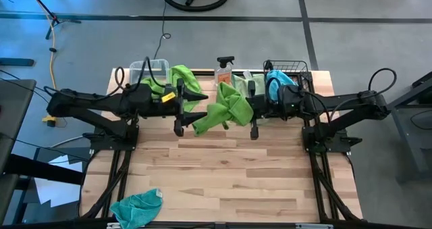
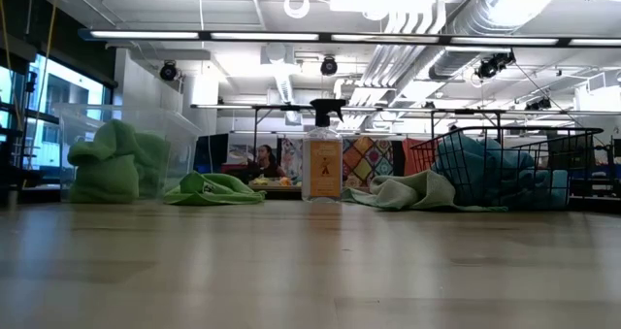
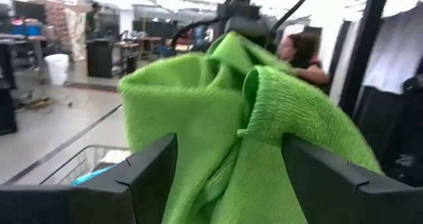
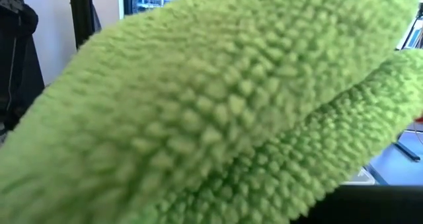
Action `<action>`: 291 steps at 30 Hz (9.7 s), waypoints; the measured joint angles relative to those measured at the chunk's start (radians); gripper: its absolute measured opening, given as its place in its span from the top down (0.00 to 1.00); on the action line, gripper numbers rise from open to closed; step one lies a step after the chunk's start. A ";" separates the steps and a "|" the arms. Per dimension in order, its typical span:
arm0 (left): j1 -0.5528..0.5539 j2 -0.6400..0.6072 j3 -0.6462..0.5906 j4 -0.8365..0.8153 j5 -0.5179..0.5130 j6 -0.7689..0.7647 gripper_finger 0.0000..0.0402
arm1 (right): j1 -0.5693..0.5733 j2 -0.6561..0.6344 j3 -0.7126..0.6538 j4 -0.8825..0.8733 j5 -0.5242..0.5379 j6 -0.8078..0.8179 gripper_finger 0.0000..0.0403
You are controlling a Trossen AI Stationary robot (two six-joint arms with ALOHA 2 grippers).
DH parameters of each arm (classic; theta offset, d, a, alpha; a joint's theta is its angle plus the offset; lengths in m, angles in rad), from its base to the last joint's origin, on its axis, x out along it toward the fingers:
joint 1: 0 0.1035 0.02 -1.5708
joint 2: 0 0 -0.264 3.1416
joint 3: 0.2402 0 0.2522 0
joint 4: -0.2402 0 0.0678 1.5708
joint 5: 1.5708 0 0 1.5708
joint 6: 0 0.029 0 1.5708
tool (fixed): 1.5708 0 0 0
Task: Sort microfiber towel by color & place in baskets
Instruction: Put the green microfiber cloth into the bin, then put the blue microfiber cloth into the basket
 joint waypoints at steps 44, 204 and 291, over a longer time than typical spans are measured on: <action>0.039 0.210 0.096 0.042 0.168 0.105 0.98 | 0.002 -0.004 -0.001 0.023 -0.085 0.183 0.60; 1.107 0.407 -0.183 -1.005 -0.047 0.873 1.00 | 0.000 -0.186 -0.001 -0.619 0.367 0.448 0.51; 0.752 -0.313 0.044 -0.949 0.446 -0.202 0.40 | 0.000 -0.164 -0.001 -0.412 0.369 0.212 0.51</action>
